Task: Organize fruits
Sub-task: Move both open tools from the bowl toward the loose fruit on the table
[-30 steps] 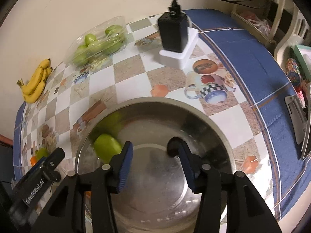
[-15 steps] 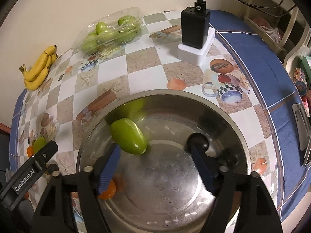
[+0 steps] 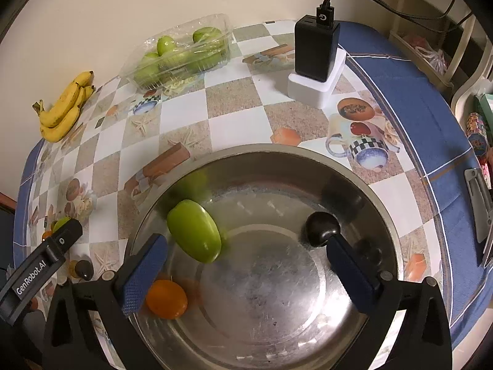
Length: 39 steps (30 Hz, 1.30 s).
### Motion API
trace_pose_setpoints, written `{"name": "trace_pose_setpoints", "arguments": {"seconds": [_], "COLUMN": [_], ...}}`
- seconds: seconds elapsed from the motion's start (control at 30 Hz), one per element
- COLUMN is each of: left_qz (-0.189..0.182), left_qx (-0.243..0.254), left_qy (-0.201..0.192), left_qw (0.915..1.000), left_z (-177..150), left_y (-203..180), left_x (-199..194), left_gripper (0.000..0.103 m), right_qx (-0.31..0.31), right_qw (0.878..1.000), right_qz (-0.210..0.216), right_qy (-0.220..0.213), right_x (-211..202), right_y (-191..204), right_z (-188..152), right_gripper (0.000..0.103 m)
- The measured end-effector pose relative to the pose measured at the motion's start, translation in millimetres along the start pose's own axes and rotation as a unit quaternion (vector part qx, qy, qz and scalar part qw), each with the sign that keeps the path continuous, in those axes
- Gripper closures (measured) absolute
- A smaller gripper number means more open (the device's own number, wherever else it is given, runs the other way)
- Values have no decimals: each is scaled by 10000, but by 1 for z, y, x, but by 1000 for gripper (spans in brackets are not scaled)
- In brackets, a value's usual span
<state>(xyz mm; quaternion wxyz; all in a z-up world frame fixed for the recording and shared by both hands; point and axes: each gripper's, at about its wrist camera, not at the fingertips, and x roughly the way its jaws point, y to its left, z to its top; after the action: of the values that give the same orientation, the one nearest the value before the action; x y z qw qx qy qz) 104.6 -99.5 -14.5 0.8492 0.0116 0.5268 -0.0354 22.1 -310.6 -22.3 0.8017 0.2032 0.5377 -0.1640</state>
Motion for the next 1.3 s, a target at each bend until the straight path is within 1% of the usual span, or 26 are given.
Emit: {"name": "trace_pose_setpoints", "arguments": {"seconds": [0.27,0.37,0.53,0.67,0.97,1.13,1.3], "left_qz": [77,117,180,129,105,52,-86], "left_qx": [223,308,475,565,525,417,290], "left_qy": [-5,-39,-150,-234,-388,-359,-345], "left_qw": [9997,9995,9986,9980,9978,9985,9989], "left_z": [0,0,2,3,1,-4,-12], "left_y": [-2,-1,1,6,28,45,63], "left_x": [1,0,-3,-7,-21,-26,-36], "left_gripper": [0,0,0,0,0,0,0], "right_qx": [38,47,-74,-221,-506,-589,-704], "right_qw": [10000,10000,10000,9997,9987,9982,9973], "right_qz": [-23,39,16,16,-30,43,154], "right_qy": [2,16,-10,-86,-87,-83,-110], "right_x": [-1,-1,-2,-3,-5,-10,-19], "right_y": [-1,1,10,19,42,54,66], "right_z": [-2,-3,-6,-10,-21,-27,-35], "right_gripper": [0,0,0,0,0,0,0]}}
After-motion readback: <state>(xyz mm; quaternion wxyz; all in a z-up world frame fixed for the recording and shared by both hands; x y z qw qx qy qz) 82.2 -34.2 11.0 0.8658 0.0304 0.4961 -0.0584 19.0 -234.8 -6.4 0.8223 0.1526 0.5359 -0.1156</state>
